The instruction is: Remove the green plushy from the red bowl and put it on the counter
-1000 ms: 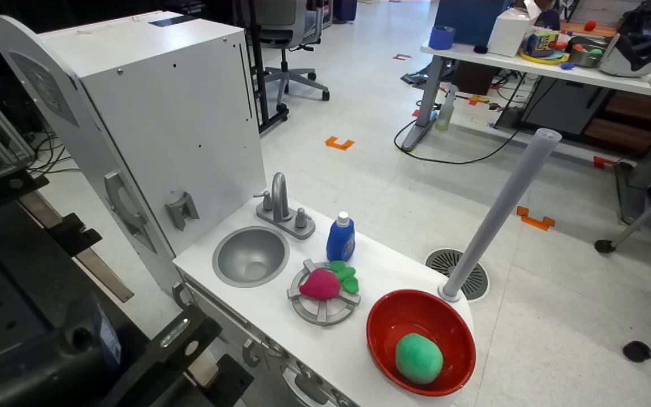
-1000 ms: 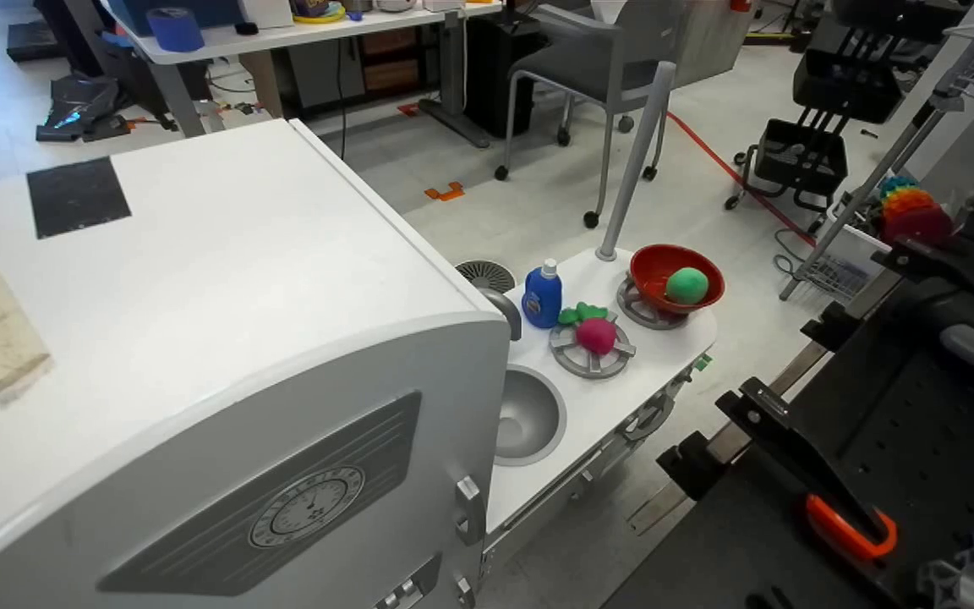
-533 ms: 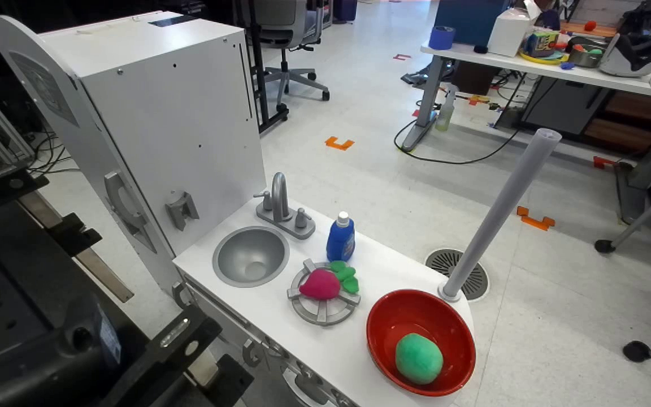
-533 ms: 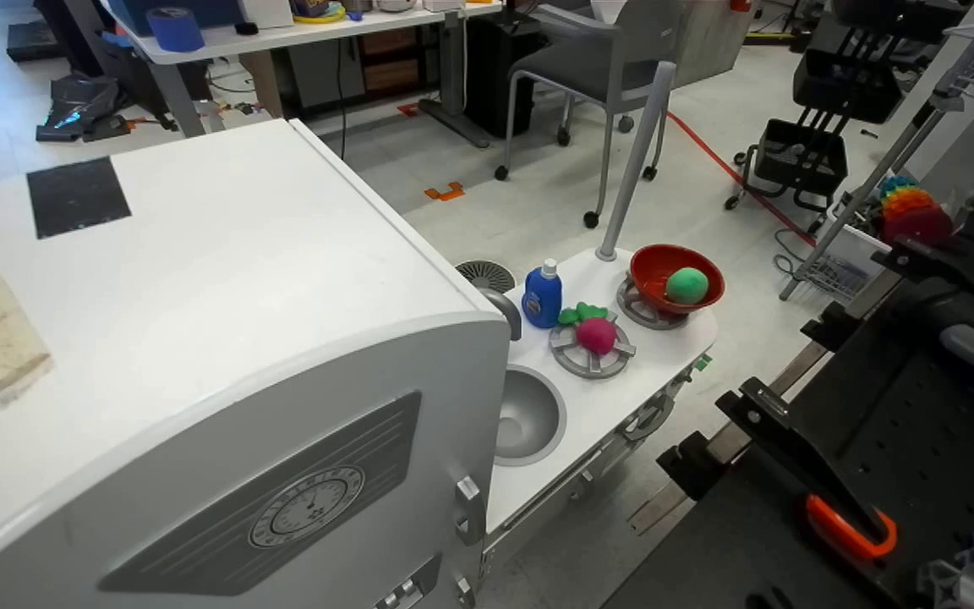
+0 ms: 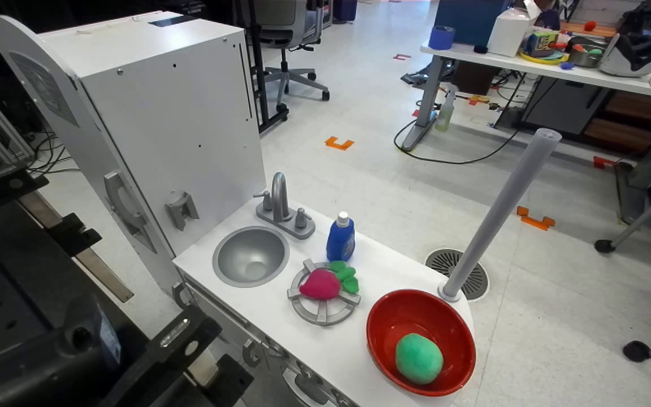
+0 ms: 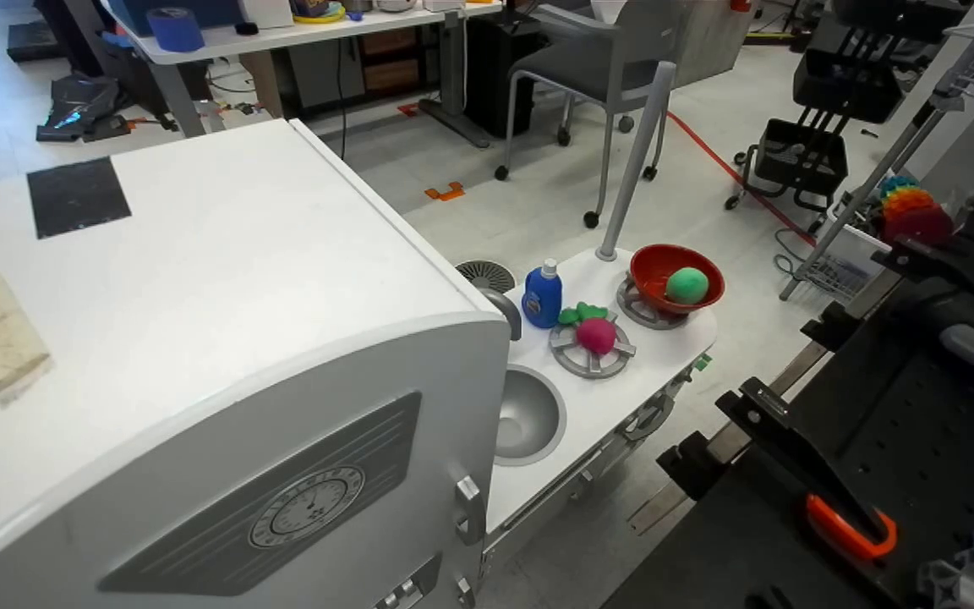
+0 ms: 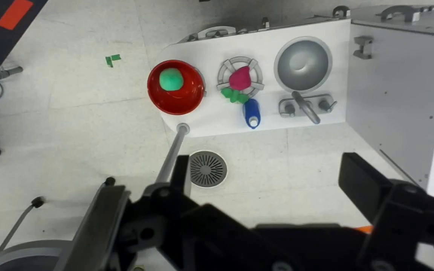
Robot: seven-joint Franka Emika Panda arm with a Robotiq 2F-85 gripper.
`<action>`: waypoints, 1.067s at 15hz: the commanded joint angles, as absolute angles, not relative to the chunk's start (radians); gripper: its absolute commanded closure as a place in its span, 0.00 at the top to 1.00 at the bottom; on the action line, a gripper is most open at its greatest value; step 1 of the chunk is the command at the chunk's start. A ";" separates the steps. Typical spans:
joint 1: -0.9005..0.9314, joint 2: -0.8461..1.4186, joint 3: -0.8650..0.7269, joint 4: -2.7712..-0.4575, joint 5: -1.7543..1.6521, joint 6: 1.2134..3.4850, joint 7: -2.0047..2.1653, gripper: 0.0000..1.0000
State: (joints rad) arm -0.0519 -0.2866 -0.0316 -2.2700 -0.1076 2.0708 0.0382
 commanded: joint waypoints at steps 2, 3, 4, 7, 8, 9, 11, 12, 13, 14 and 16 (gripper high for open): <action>-0.092 -0.003 -0.070 -2.091 -0.146 2.167 0.027 1.00; -0.095 0.068 -0.083 -2.055 -0.118 2.198 -0.013 1.00; -0.100 0.127 -0.089 -2.019 -0.108 2.216 -0.024 1.00; -0.114 0.325 -0.094 -1.914 -0.104 2.279 -0.061 1.00; -0.117 0.387 -0.094 -1.879 -0.107 2.297 -0.061 1.00; -0.125 0.454 -0.089 -1.849 -0.085 2.330 -0.061 1.00; -0.149 0.593 -0.068 -1.759 -0.016 2.360 -0.063 1.00; -0.167 0.658 -0.051 -1.714 0.035 2.369 -0.069 1.00; -0.185 0.721 -0.034 -1.671 0.083 2.373 -0.072 1.00; -0.200 0.786 -0.021 -1.621 0.116 2.380 -0.075 1.00; -0.218 0.914 -0.016 -1.523 0.146 2.393 -0.062 1.00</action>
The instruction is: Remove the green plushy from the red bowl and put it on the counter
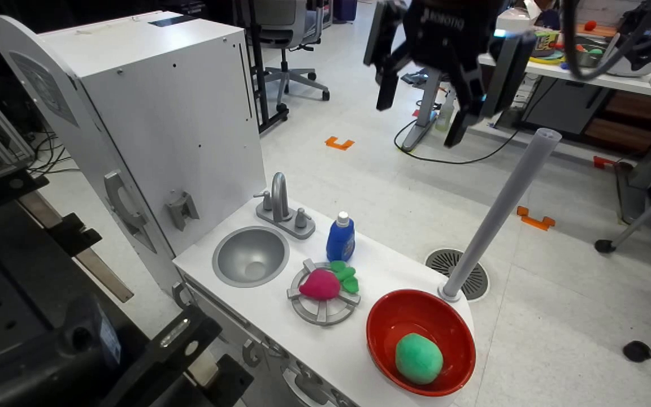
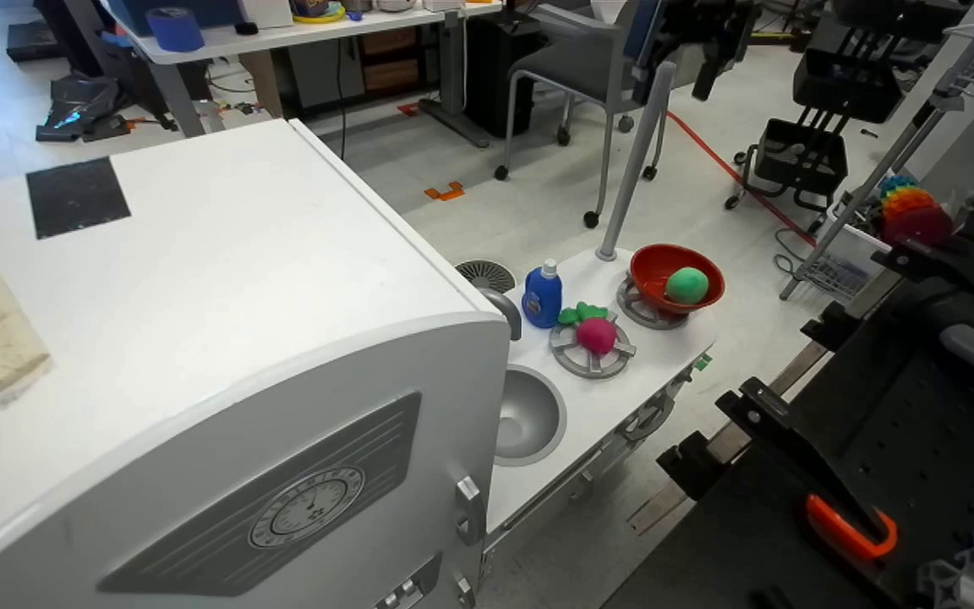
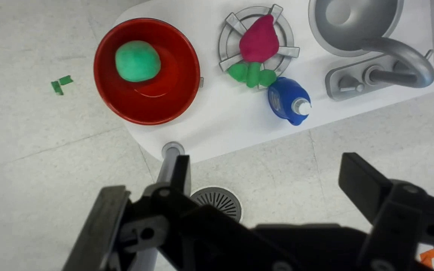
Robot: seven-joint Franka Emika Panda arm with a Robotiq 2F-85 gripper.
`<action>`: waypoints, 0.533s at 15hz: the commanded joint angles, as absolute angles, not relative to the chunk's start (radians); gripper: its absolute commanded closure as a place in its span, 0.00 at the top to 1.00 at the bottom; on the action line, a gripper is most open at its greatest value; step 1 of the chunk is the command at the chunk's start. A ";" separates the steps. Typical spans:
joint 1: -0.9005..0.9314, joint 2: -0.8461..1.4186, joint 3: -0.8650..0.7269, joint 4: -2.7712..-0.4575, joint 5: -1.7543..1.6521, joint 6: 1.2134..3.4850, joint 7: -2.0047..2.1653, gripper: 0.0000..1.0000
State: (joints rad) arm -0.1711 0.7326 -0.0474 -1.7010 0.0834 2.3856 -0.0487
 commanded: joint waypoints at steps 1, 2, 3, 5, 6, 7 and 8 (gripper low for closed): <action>-0.223 0.974 -0.023 -1.478 0.146 2.402 -0.054 1.00; -0.231 1.036 -0.029 -1.420 0.145 2.398 -0.049 1.00; -0.237 1.094 -0.039 -1.369 0.140 2.398 -0.041 1.00; -0.249 1.180 -0.058 -1.298 0.121 2.399 -0.033 1.00; -0.253 1.214 -0.068 -1.266 0.114 2.396 -0.028 1.00; -0.254 1.245 -0.084 -1.244 0.106 2.392 -0.020 1.00; -0.254 1.270 -0.099 -1.233 0.098 2.401 -0.014 1.00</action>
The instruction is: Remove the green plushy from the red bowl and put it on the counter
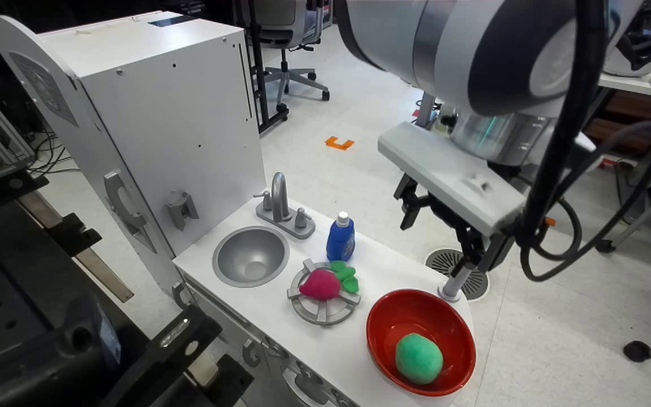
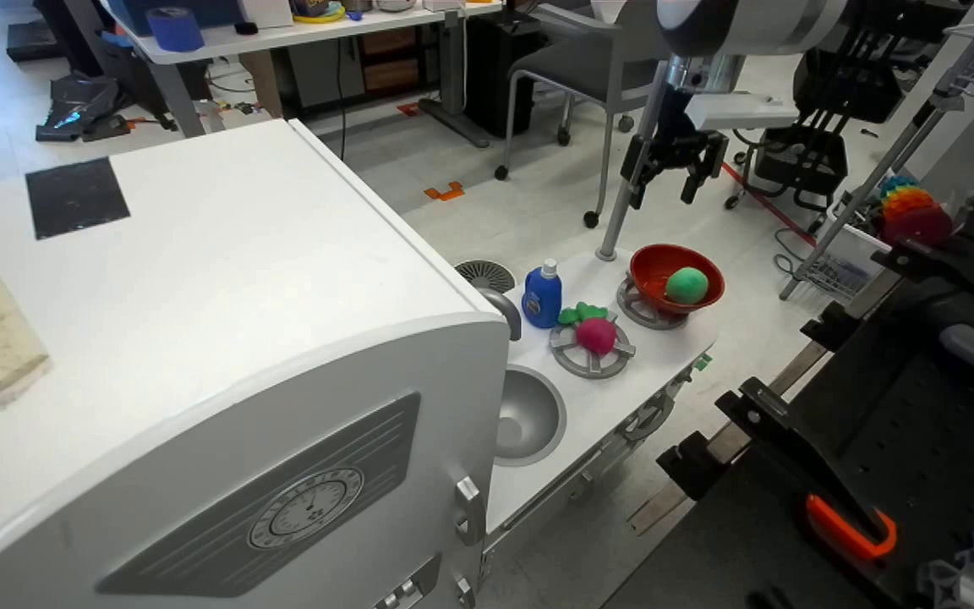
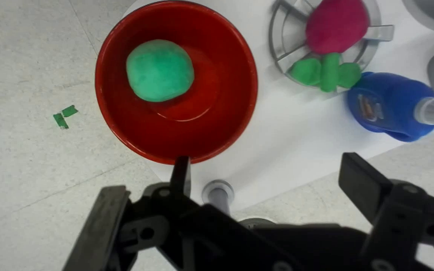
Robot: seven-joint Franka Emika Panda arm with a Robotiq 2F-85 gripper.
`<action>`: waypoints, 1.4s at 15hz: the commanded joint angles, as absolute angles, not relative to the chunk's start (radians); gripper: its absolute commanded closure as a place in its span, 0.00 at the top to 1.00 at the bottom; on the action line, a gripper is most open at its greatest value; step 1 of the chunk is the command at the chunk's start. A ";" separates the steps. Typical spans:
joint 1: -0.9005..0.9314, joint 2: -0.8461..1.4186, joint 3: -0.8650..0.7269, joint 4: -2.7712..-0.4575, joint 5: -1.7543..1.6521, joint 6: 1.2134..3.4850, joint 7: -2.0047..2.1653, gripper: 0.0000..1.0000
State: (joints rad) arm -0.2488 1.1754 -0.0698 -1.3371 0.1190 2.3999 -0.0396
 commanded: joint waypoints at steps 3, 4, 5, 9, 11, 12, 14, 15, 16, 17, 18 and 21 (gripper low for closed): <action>-0.253 1.324 -0.138 -1.213 0.073 2.425 -0.009 1.00; -0.254 1.335 -0.148 -1.210 0.067 2.431 -0.008 1.00; -0.257 1.343 -0.155 -1.212 0.064 2.438 -0.007 1.00; -0.270 1.377 -0.150 -1.185 0.075 2.415 0.010 1.00; -0.267 1.395 -0.150 -1.176 0.074 2.417 0.021 1.00; -0.266 1.401 -0.149 -1.173 0.073 2.418 0.024 1.00; -0.265 1.422 -0.149 -1.165 0.071 2.420 0.027 1.00; -0.264 1.438 -0.153 -1.152 0.069 2.419 0.030 1.00; -0.264 1.453 -0.157 -1.141 0.067 2.418 0.034 1.00; -0.260 1.477 -0.163 -1.115 0.066 2.413 0.047 1.00; -0.260 1.493 -0.165 -1.099 0.066 2.410 0.054 1.00; -0.255 1.538 -0.170 -1.055 0.062 2.405 0.073 0.75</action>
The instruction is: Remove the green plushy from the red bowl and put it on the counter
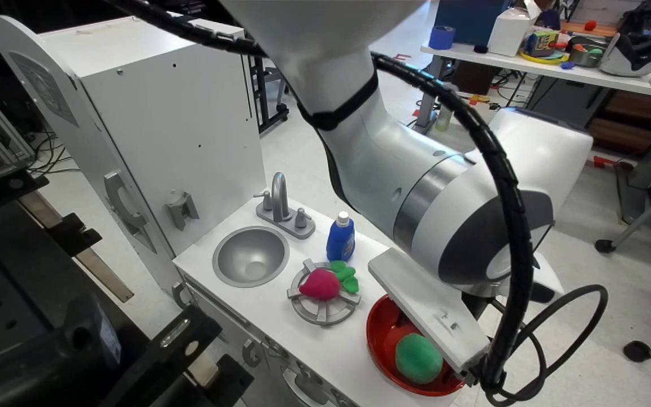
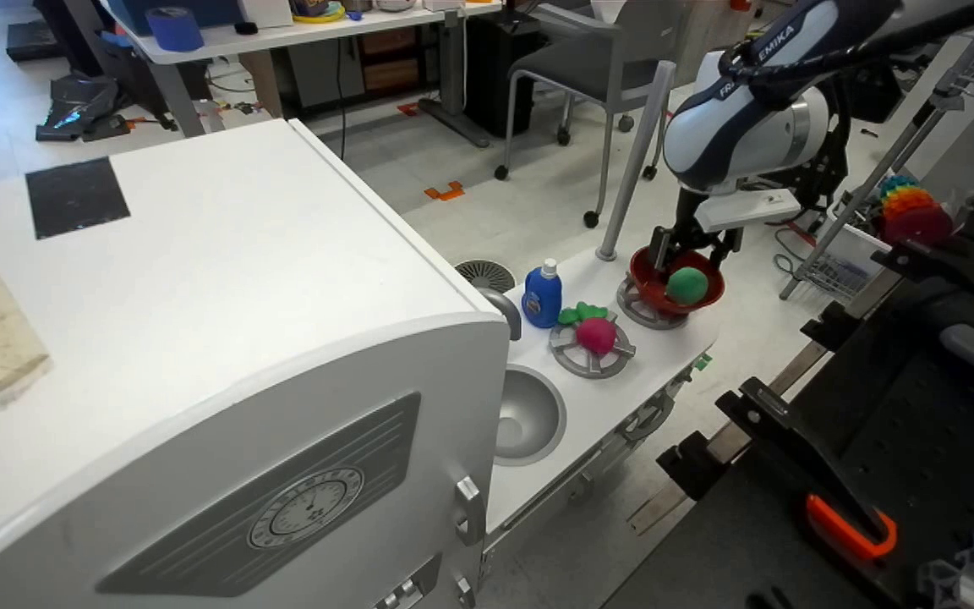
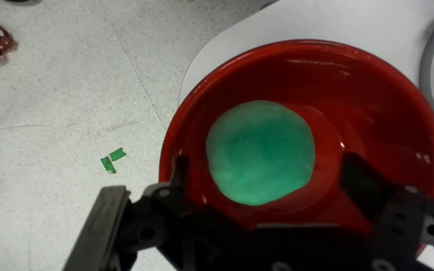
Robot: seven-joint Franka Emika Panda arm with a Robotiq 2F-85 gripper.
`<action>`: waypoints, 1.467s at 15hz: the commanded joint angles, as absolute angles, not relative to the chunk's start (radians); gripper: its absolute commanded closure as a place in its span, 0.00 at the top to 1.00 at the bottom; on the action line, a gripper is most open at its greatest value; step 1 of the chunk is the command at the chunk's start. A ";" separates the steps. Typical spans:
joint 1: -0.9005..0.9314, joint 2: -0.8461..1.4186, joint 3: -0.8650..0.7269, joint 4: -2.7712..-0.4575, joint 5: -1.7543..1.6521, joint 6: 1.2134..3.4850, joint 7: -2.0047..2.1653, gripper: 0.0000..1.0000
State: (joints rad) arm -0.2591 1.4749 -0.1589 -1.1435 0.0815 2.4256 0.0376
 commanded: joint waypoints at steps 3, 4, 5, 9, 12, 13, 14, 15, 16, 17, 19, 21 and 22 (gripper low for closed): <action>-0.239 1.494 -0.173 -1.128 0.039 2.441 0.088 0.58; -0.235 1.493 -0.173 -1.129 0.034 2.443 0.095 0.51; -0.232 1.491 -0.173 -1.129 0.031 2.444 0.102 0.42; -0.220 1.487 -0.173 -1.113 0.024 2.417 0.135 0.15; -0.208 1.468 -0.155 -1.125 0.025 2.413 0.100 0.02; -0.198 1.442 -0.149 -1.162 0.020 2.430 0.083 0.05; -0.188 1.423 -0.145 -1.188 0.015 2.443 0.070 0.03; -0.173 1.393 -0.145 -1.230 0.006 2.461 0.055 0.04; -0.158 1.372 -0.149 -1.261 -0.003 2.477 0.042 0.05; -0.132 1.341 -0.170 -1.310 -0.019 2.500 0.043 0.05; -0.074 1.288 -0.227 -1.402 -0.066 2.549 0.079 0.05; -0.024 1.246 -0.281 -1.489 -0.101 2.595 0.103 0.05; -0.003 1.232 -0.302 -1.523 -0.110 2.610 0.112 0.05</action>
